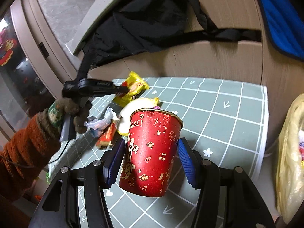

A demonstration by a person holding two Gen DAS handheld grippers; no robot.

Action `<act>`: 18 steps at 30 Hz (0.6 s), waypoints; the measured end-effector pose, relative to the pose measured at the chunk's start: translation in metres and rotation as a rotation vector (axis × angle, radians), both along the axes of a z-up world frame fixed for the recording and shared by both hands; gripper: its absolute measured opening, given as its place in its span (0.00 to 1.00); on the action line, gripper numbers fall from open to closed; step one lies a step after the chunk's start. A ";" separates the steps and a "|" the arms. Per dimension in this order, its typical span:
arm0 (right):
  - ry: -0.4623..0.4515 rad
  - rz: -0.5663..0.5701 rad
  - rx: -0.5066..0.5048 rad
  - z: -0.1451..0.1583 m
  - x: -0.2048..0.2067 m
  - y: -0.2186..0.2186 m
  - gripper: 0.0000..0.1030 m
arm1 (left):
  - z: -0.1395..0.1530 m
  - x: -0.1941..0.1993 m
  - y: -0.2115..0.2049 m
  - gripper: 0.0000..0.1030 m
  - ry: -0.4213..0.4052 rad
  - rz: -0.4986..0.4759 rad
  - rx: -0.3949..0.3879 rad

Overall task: Collect trash
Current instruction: 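Grasp the red paper cup with the right tool while the left tool grasps the yellow snack wrapper, then lift the cup and wrapper and carry both over the yellow bag bin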

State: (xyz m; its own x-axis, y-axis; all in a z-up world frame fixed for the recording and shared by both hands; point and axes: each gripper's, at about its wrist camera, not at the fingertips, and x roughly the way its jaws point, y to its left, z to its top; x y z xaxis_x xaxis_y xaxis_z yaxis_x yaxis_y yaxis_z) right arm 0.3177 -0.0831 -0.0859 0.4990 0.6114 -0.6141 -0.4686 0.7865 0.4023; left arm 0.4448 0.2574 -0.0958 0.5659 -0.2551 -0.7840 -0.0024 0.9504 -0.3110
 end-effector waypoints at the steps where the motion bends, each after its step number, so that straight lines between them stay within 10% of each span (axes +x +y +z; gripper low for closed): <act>1: -0.006 -0.002 0.001 0.003 -0.002 -0.001 0.52 | 0.006 -0.012 -0.002 0.07 -0.025 0.009 -0.006; 18: -0.209 -0.028 -0.001 0.080 -0.024 -0.006 0.52 | 0.132 -0.165 -0.081 0.06 -0.494 0.063 0.148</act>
State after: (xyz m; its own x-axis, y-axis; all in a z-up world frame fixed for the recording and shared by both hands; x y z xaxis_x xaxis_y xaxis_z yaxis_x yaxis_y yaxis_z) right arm 0.2934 -0.0893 -0.0056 0.6323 0.5953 -0.4958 -0.5200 0.8005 0.2980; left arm 0.2799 0.1760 0.0361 0.8883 -0.1155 -0.4446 0.0524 0.9870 -0.1517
